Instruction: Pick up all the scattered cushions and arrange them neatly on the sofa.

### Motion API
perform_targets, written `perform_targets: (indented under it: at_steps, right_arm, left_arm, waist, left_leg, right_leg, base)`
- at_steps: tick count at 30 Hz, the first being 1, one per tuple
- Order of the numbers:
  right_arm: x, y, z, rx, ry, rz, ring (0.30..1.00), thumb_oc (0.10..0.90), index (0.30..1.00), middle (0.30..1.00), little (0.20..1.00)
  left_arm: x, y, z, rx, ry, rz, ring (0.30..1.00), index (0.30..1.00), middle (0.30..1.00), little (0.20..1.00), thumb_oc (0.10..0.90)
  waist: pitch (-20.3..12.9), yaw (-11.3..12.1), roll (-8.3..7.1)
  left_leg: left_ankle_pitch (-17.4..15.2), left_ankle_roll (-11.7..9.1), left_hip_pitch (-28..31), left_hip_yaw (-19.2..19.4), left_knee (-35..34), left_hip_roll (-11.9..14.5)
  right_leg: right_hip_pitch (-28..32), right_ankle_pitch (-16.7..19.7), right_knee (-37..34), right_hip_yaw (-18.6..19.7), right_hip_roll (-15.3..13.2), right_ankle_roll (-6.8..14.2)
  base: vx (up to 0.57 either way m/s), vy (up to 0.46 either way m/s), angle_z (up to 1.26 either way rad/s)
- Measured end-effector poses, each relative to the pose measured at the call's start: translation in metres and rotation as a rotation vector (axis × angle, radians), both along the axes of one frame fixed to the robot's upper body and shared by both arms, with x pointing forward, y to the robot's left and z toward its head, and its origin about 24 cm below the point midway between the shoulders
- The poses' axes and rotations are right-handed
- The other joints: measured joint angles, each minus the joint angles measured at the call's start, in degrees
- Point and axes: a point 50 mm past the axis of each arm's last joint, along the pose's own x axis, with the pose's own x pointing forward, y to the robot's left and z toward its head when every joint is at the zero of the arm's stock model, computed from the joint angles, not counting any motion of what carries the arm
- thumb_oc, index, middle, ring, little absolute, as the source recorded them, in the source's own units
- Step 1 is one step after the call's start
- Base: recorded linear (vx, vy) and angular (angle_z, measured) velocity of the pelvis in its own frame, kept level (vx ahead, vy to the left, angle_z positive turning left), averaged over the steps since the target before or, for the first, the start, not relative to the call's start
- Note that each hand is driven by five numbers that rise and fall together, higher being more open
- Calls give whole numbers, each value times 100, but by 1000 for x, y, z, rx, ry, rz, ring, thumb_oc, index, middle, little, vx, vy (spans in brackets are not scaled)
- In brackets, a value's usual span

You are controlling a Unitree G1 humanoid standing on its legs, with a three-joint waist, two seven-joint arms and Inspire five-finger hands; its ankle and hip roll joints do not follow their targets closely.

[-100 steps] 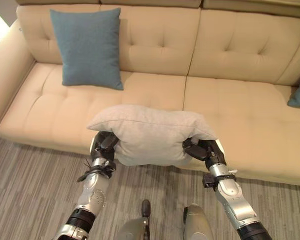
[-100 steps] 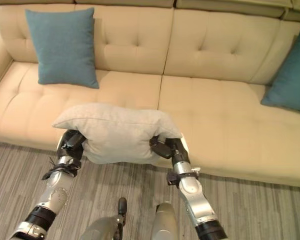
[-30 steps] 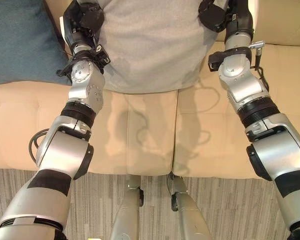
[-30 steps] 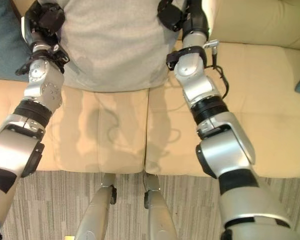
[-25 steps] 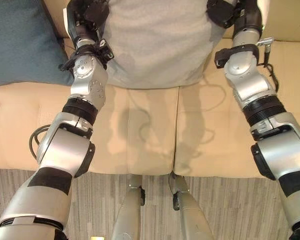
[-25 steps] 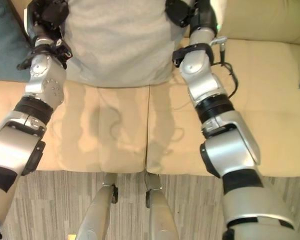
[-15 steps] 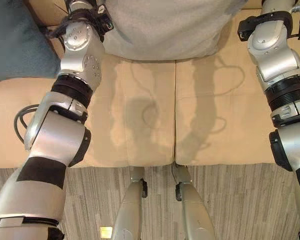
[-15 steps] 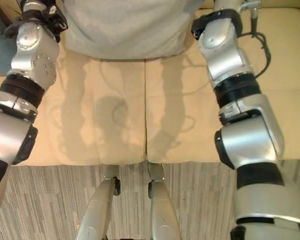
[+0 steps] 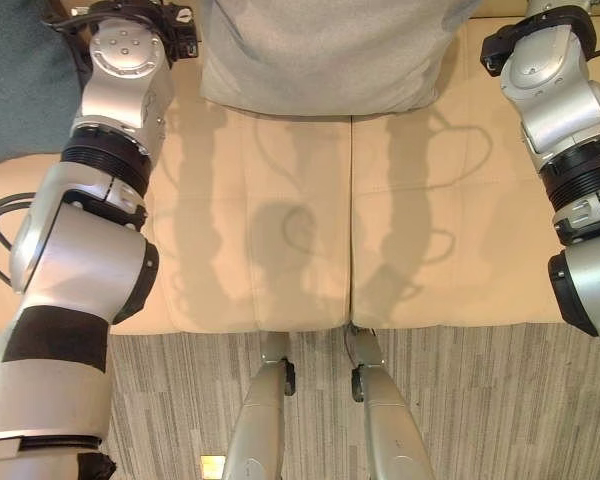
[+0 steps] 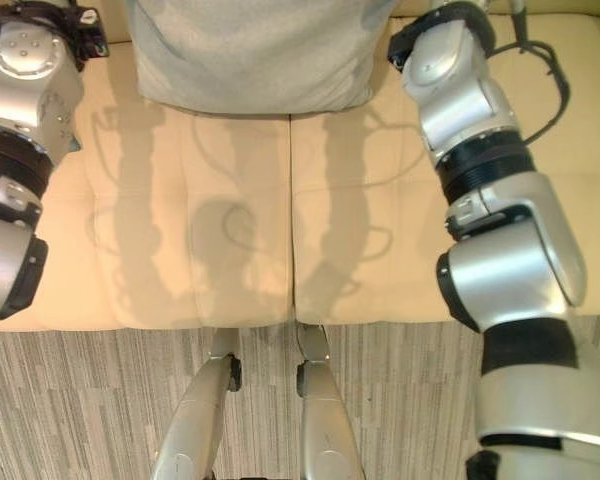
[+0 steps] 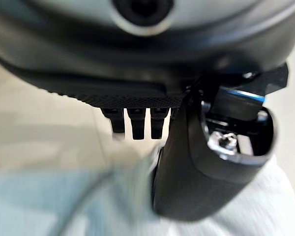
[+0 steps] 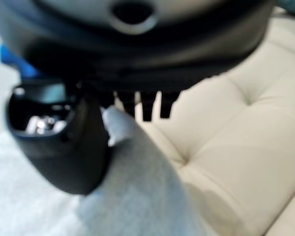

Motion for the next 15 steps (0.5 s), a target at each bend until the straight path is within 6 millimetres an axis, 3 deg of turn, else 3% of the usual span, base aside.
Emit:
perform_targets:
  at_steps: [4, 7, 15]
  right_arm:
    - [-4, -13, 3, -23, -13, -42, 900, 800, 900, 900, 900]
    - [-10, -27, 7, -19, -29, -81, 900, 800, 900, 900, 900]
    - [-15, -50, -7, 98, -88, -86, 900, 800, 900, 900, 900]
  left_arm:
    - [-6, 12, 8, -13, -40, 56, 900, 900, 900, 900, 800]
    - [-8, 13, 9, -13, -61, 89, 900, 900, 900, 900, 800]
    - [-19, 37, 11, 99, -98, 250, 900, 900, 900, 900, 800]
  waist:
    - [6, 86, 19]
    - [40, 173, 139]
    - [54, 255, 168]
  left_leg:
    - [13, 0, 0, -9, 0, -7]
    - [16, 4, 0, -49, 0, -23]
    - [17, 5, -1, -128, 0, -22]
  right_leg:
    - [5, 4, 0, -11, -6, 1]
    - [28, 4, 0, -48, -16, 2]
    - [44, 4, 0, -99, -9, 2]
  base:
    - [0, -2, 1]
    - [-2, -16, 6]
    - [-1, 2, 1]
